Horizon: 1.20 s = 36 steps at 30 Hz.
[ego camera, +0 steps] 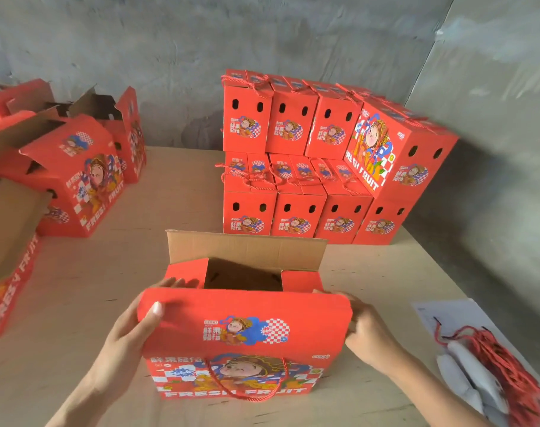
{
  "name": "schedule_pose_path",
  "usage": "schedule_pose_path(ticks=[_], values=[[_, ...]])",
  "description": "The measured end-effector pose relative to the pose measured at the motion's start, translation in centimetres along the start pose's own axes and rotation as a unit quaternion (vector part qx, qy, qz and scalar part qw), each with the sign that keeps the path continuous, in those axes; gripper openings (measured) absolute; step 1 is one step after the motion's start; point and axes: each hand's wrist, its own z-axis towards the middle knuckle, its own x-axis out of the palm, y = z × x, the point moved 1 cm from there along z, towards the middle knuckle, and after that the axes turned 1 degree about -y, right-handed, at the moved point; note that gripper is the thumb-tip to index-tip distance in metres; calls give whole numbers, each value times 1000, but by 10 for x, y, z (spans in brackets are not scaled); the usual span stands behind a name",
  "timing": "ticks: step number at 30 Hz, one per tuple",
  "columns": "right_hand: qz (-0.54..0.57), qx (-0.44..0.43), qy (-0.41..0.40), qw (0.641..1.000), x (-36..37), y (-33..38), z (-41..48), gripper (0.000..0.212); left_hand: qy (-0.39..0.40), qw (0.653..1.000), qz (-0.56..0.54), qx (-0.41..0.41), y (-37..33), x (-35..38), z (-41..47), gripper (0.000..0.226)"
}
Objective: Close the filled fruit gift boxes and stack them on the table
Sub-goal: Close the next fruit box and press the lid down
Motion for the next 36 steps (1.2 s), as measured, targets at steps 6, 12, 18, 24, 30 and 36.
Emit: schedule_pose_path(ticks=[6, 12, 18, 24, 30, 36], values=[[151, 102, 30, 983, -6, 1, -6, 28, -38, 967, 206, 148, -13, 23, -4, 38], [106, 81, -31, 991, 4, 8, 0, 35, -60, 921, 323, 210, -10, 23, 1, 16], [51, 43, -184, 981, 28, 15, 7, 18, -103, 909, 355, 192, -10, 28, 4, 22], [30, 17, -207, 978, 29, 10, 11, 13, -162, 883, 397, 191, -11, 35, 4, 15], [16, 16, -191, 981, 28, 9, 15, 11, -162, 878, 413, 178, -15, 38, 3, 14], [51, 49, -177, 982, 28, 7, 15, 12, -164, 886, 403, 159, -16, 35, 4, 16]])
